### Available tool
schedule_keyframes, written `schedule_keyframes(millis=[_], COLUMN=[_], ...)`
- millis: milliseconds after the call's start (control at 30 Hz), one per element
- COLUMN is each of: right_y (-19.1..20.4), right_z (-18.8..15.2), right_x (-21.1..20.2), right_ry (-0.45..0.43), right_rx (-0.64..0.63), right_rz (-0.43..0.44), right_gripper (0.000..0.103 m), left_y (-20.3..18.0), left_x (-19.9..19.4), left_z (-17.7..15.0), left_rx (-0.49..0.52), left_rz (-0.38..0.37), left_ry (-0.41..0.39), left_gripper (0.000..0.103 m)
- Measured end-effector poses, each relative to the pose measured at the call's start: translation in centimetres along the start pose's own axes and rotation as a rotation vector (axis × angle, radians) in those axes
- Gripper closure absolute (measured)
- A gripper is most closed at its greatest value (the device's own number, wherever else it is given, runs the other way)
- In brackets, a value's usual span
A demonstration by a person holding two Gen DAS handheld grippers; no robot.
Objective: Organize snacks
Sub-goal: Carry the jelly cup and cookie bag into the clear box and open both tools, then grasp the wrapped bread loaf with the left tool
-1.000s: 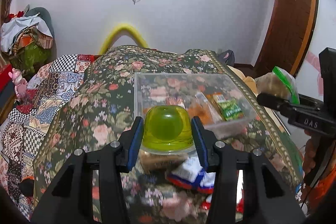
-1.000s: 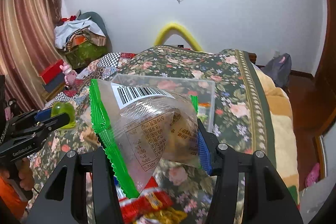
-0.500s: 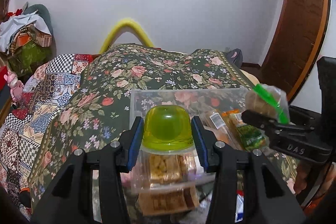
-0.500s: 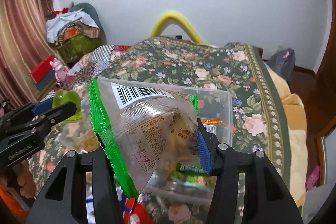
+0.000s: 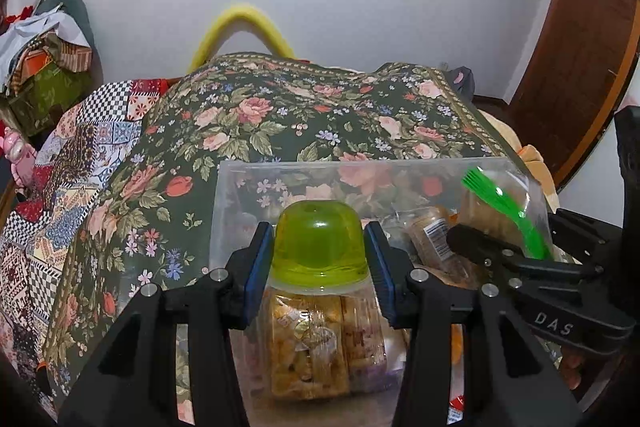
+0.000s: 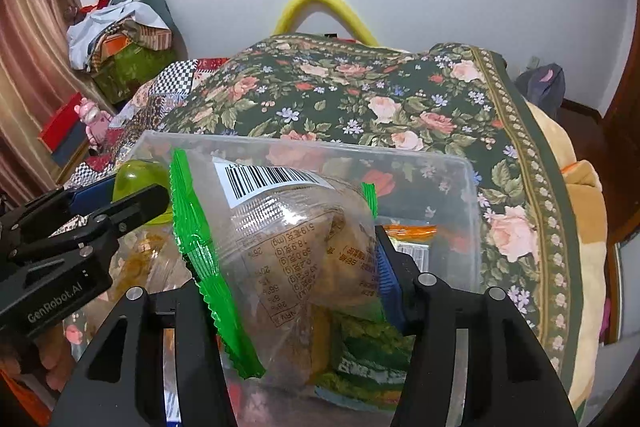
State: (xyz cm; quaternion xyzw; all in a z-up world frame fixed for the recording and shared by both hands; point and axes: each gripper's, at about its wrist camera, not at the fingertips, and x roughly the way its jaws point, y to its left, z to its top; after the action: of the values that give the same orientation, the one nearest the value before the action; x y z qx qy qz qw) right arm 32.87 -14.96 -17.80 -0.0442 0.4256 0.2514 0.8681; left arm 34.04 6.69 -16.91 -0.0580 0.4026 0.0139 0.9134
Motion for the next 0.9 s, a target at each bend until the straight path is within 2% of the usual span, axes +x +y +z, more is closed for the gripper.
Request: schedule_keyframes(millis=[67,100,167,267,567,900], right_y=[0.1,0.1,0.3,0.2,0.3,0.6], right_z=[0.1,0.1,0.0,0.0,-0.6,-4.2], right_x=[0.3,0.4,0.1,-0.7,-5.3,-10.7], right_ry=[0.01,0.014,0.009,-0.007,-0.076,-0.135], right_rx=[-0.001,0.0,-0.005,-0.009,-0.029,-0.059], right_rz=[-0.005,-0.007,-0.011,-0.011,0.009,0.014], right_gripper=[0.051,0.046,0.042,0.036,0.032,0.027], left_y=[0.3,0.6,0.8,0.6,-0.4,-1.1], left_x=[0.5,0.8,1.0,-0.2,-5.7,-12.2], left_z=[0.0,-0.1,-0.2,-0.3,-0.3,-4.0], left_rx=[-0.021,-0.034,-0.049,-0.033,0.018,0.047], left_rz=[0.0,-0.006,-0.023,-0.012,-0.019,-0.065], left_ry=[0.021,0.035,0.044,0.005,-0.059,-0.088], left_gripper=[0.057,0.057,0.057,0.056,0.056,0.044])
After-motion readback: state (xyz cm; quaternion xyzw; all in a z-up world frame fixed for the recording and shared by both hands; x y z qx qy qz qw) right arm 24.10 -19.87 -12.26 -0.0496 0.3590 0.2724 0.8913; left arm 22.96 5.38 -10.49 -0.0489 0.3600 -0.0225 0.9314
